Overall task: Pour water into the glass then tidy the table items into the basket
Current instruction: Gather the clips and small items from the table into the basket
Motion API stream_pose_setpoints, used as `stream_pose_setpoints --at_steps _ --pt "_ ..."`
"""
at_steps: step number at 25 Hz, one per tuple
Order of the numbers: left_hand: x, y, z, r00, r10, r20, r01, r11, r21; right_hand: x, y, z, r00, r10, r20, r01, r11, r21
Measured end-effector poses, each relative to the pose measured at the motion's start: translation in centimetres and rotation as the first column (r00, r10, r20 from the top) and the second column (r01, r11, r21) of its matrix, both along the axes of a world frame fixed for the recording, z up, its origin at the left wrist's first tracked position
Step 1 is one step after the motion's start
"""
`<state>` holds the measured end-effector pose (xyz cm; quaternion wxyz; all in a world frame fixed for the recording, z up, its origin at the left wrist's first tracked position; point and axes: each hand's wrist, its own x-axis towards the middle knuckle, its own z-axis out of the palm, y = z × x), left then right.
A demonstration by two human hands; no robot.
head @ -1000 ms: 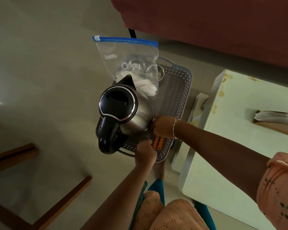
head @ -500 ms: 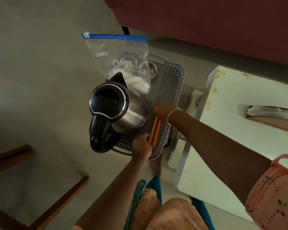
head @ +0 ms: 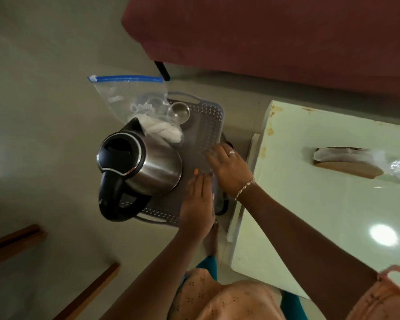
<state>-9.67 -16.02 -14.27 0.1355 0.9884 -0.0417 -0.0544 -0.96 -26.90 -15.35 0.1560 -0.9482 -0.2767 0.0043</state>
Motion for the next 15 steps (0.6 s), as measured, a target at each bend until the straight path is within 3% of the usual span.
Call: stream_pose_setpoints --at_steps 6,15 --pt "-1.4 -11.0 1.7 0.997 -0.073 -0.035 0.076 0.992 0.103 -6.0 -12.8 0.1 0.981 -0.194 -0.027 0.189 0.975 -0.116" --pt "-6.6 -33.7 1.9 0.919 -0.381 -0.102 0.387 0.921 0.052 -15.8 -37.0 2.1 0.846 -0.531 -0.054 0.509 0.833 -0.216"
